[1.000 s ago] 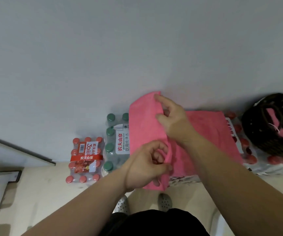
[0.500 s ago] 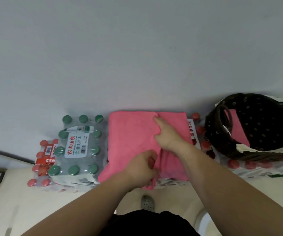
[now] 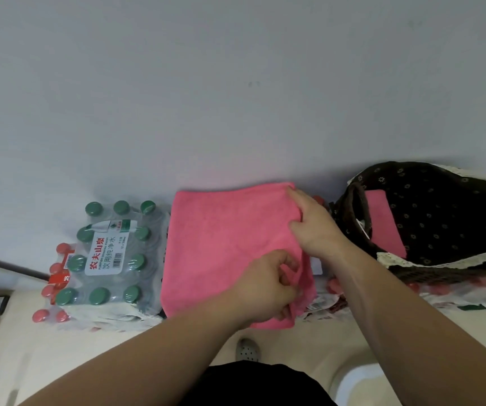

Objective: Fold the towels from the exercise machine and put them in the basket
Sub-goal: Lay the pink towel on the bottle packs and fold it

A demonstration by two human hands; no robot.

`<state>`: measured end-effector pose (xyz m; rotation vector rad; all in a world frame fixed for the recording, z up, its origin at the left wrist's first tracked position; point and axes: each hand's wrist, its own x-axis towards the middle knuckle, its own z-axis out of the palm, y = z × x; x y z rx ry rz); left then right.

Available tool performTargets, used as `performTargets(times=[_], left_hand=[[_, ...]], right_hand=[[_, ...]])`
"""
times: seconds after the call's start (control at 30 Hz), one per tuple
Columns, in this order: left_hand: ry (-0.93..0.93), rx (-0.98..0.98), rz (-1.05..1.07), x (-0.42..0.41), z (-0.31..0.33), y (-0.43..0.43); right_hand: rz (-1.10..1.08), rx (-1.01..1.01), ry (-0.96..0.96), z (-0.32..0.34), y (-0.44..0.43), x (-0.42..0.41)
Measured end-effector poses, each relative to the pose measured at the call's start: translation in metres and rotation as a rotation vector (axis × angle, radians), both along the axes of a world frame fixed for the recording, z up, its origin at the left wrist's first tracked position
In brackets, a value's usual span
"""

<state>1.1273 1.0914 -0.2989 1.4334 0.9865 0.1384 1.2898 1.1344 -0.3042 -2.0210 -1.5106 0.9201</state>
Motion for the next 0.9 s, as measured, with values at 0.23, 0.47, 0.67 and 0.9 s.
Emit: performTargets(times=[0.23, 0.47, 0.67, 0.9], left_hand=[[0.073, 0.023, -0.025, 0.001, -0.012, 0.003], [0.245, 0.407, 0.361, -0.079, -0.014, 0.013], [0.492, 0.534, 0.688, -0.145, -0.025, 0.0], [0.586, 0.318, 0.589, -0.161, -0.041, -0.017]], right_hand=[[0.101, -0.186, -0.438, -0.016, -0.007, -0.008], [0.26, -0.034, -0.562, -0.002, -0.004, -0.059], [0.469, -0.003, -0.465, -0.003, 0.023, -0.131], [0.566, -0.147, -0.509, -0.008, 0.06, -0.192]])
